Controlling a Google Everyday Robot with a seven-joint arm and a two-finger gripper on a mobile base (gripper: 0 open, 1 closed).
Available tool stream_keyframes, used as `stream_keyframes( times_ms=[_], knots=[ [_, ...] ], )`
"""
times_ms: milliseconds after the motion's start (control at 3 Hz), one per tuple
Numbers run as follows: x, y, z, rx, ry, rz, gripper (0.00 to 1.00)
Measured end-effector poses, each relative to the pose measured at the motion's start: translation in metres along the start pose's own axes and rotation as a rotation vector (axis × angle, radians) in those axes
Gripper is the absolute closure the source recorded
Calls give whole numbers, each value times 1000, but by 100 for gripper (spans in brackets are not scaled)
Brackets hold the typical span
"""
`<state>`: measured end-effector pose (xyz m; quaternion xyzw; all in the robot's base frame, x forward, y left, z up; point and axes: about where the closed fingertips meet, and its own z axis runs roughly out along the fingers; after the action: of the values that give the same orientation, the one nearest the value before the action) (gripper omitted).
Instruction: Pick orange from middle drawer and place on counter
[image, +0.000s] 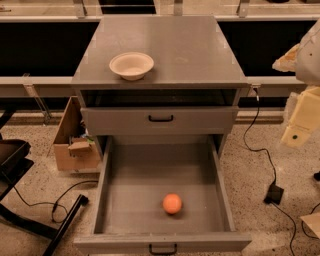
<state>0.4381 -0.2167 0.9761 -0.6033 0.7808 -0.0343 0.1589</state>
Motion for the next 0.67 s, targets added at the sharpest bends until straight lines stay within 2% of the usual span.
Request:
stream_keyframes(
  times_ms=[333, 667],
  knots=[
    [0, 0, 0, 0, 0, 0, 0],
    [-10, 15, 26, 28, 8, 37, 0]
  ],
)
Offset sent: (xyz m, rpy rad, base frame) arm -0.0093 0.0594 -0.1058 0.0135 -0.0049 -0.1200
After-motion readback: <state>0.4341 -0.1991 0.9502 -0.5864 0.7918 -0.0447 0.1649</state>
